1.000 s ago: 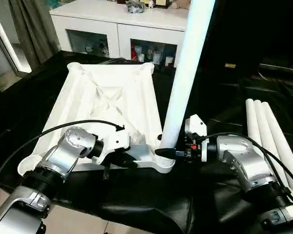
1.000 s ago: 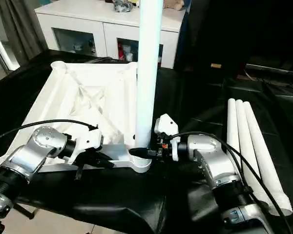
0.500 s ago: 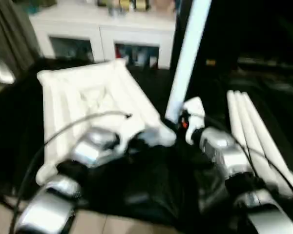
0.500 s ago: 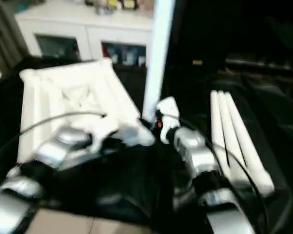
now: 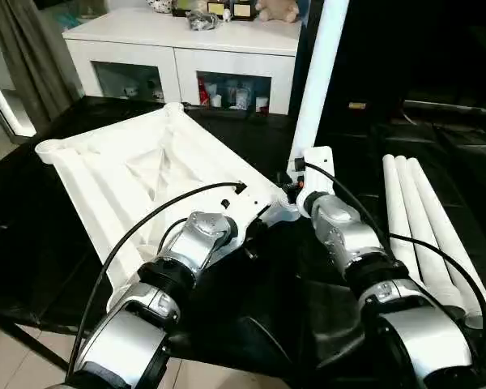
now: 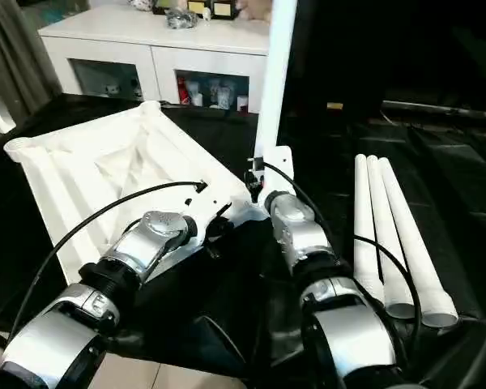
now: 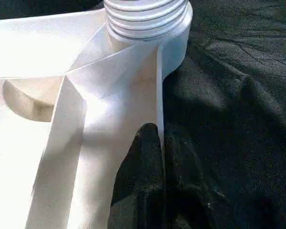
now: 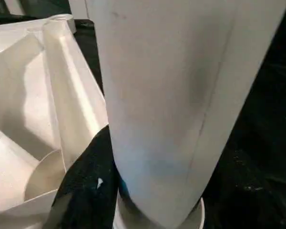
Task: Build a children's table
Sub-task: Insert table leg to table base
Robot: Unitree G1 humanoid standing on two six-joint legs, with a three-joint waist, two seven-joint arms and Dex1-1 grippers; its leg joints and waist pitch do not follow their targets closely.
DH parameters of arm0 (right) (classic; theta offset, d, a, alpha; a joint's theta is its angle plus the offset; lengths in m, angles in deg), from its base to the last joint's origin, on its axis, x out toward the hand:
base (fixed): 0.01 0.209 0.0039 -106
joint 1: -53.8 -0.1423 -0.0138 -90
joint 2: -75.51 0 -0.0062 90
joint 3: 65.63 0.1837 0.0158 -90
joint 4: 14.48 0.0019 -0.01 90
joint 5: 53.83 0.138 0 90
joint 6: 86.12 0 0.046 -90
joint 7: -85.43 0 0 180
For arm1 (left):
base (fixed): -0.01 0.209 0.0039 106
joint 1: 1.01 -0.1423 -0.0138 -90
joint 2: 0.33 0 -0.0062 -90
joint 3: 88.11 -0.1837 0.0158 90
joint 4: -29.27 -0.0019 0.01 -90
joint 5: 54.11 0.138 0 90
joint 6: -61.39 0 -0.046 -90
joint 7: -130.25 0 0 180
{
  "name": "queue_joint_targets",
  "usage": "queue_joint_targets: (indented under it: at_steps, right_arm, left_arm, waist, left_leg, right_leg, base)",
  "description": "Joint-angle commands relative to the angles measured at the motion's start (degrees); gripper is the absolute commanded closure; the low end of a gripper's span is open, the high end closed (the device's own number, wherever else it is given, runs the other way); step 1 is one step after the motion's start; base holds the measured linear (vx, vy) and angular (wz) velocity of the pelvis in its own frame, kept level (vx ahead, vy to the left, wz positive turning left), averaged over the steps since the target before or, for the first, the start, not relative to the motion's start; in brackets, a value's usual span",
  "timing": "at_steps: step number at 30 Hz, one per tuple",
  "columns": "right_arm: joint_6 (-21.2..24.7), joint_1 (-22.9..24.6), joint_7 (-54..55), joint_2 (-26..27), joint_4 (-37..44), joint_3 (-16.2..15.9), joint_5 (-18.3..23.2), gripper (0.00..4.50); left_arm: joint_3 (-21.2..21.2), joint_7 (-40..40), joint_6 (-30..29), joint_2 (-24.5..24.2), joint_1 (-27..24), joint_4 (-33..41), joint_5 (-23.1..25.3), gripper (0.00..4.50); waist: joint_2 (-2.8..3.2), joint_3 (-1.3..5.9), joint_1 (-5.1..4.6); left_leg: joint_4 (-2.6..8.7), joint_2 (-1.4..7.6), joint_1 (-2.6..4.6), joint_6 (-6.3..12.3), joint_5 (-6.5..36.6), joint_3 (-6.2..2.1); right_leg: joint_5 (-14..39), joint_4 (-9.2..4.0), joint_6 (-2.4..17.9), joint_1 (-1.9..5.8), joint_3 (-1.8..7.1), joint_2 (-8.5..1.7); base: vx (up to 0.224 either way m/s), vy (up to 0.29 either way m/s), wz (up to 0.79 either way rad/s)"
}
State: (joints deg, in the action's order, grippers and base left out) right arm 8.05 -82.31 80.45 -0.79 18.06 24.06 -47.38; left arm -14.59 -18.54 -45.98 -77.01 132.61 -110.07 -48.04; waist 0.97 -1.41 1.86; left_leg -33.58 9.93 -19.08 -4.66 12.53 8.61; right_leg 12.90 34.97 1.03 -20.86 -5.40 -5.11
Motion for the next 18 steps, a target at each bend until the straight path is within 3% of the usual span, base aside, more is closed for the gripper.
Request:
queue_joint_targets:
  at_steps: [1, 11, 18]
  right_arm:
    - [4.1, 3.4, 1.6, 0.7, -8.8, 0.0, -1.5, 2.62]
    - [2.7, 3.1, 1.4, 0.9, -10.0, 0.3, -2.1, 2.62]
    - [1.6, 2.7, 0.0, 0.8, -10.4, 0.0, -3.0, 2.62]
  left_arm:
    - [0.5, -1.2, 0.3, 0.4, 1.5, -0.9, 0.4, 4.50]
    - [0.9, -1.5, 1.1, -0.3, 1.8, -2.2, 0.8, 4.50]
    - [1.1, -1.1, 1.7, -0.2, 2.0, -2.9, 0.8, 4.50]
  waist:
    - [0.03, 1.41, -0.25]
    - [-0.02, 1.19, -0.26]
    - [0.09, 1.24, -0.40]
  left_leg:
    - [4.98, 2.78, -0.80, 1.70, 17.7, -0.91]
    - [5.28, 2.75, -0.55, 1.52, 20.7, -1.01]
    - [5.70, 2.92, -0.67, 1.46, 20.3, -1.07]
  right_leg:
    - [22.4, -6.23, 8.7, 1.07, 3.27, -4.06]
    - [28.4, -7.11, 6.4, 0.54, 3.29, -4.27]
    - [27.4, -7.28, 6.3, 0.62, 3.15, -4.20]
  base:
    - [0.000, 0.000, 0.00]
    - [0.000, 0.000, 0.00]
    - [0.000, 0.000, 0.00]
